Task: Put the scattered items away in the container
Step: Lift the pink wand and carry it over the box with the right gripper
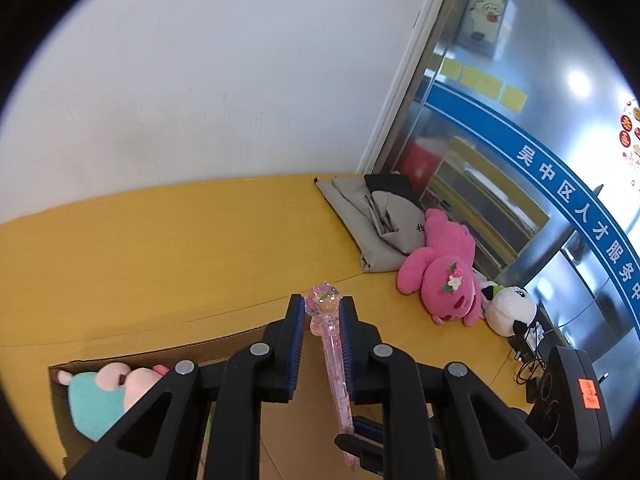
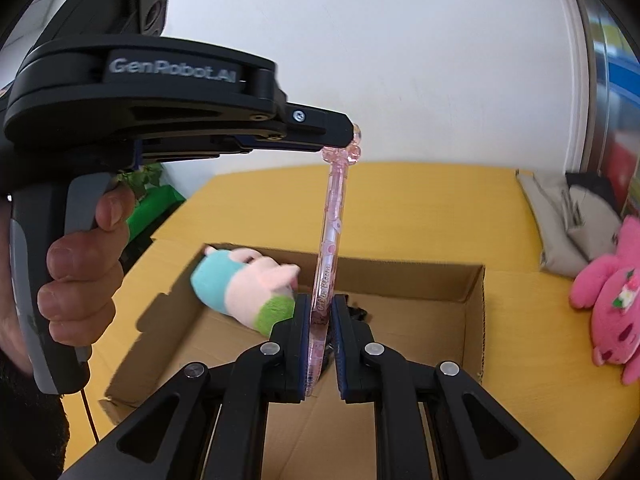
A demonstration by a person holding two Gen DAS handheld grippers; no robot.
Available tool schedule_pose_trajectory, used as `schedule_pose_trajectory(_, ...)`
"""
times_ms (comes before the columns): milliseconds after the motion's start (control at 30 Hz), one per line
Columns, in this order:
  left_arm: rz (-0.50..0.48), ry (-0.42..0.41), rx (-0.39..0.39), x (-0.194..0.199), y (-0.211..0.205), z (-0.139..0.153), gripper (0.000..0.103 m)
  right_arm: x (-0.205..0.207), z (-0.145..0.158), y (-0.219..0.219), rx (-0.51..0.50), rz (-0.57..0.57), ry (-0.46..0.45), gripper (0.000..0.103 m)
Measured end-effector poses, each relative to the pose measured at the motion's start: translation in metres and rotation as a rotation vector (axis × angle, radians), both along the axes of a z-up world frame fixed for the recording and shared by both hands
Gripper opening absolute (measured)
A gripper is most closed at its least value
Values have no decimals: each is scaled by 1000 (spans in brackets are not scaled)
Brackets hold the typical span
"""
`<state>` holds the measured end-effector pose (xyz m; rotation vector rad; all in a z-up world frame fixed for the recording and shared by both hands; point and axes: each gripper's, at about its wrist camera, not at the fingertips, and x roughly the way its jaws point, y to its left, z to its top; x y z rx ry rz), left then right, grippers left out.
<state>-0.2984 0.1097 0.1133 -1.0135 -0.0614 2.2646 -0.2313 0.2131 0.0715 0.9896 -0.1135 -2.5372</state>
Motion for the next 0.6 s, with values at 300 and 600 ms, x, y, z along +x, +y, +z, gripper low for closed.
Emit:
schedule_pose_trajectory(300,-41,-177,0,-49,21,-95,16,-47,-81,16,27,-51,-210,11)
schedule_pose_trajectory(600,-16,-344,-7,-73,19,-167,16,-67,-136,18,87,-63,-383,11)
